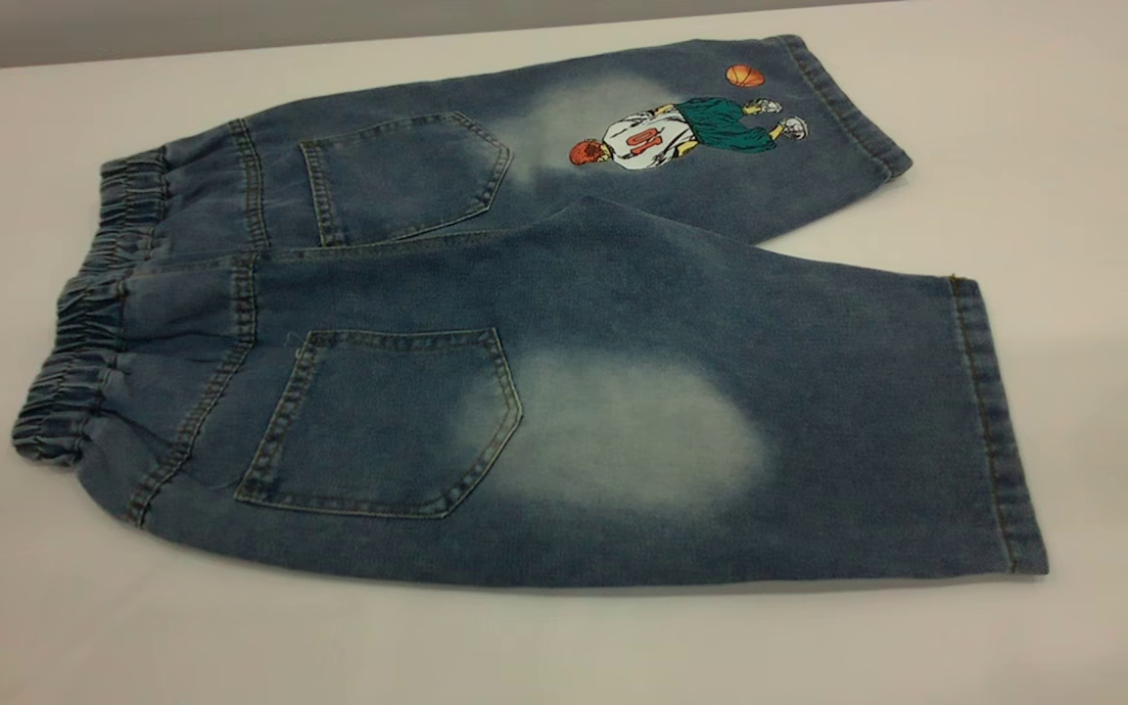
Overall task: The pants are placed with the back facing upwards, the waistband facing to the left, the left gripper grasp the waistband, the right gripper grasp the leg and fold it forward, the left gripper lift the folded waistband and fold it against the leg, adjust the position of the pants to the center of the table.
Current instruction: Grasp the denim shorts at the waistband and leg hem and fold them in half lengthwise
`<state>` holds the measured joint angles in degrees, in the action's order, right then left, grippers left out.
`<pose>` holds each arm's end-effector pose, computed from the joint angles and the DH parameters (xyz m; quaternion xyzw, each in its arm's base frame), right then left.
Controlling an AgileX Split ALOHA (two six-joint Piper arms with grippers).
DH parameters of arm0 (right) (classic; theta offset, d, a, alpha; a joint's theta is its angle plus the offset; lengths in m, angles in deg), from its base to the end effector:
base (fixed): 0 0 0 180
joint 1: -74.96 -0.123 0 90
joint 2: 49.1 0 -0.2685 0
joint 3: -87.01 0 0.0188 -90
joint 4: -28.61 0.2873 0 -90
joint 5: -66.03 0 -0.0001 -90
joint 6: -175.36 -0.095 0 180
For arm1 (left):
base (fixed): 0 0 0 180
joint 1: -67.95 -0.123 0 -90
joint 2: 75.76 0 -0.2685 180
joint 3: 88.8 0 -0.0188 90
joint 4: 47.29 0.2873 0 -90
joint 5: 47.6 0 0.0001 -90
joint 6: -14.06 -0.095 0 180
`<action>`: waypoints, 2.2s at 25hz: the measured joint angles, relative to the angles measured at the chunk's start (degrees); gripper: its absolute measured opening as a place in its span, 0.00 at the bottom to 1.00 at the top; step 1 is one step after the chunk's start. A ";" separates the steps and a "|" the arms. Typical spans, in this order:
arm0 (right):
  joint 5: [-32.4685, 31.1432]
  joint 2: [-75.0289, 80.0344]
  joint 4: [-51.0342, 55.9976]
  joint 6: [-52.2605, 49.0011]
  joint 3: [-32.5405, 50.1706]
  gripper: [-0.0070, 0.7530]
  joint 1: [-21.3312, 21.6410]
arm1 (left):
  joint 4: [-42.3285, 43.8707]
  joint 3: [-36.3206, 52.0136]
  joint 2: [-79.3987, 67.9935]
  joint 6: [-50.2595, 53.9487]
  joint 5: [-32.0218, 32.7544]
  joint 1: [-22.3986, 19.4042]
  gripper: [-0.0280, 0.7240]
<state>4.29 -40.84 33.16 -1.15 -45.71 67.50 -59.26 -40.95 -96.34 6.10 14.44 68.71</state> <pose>0.0435 0.0124 0.2962 -0.0835 0.8491 0.0576 0.5183 0.0802 -0.0185 0.2804 0.0629 0.9009 -0.0777 0.4223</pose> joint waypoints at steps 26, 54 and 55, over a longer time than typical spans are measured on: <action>0.00 0.00 0.00 0.00 0.00 0.70 0.00 | 0.00 0.00 0.00 0.10 0.00 0.00 0.71; 0.79 0.00 1.90 0.00 0.39 0.70 0.00 | 0.00 0.00 0.00 0.15 0.00 0.00 0.71; 0.79 0.00 1.90 0.00 0.39 0.70 0.00 | 0.00 0.00 0.00 0.15 0.00 0.00 0.71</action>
<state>5.08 -40.84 35.06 -1.15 -45.31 67.50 -59.26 -40.95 -96.34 6.25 14.44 68.71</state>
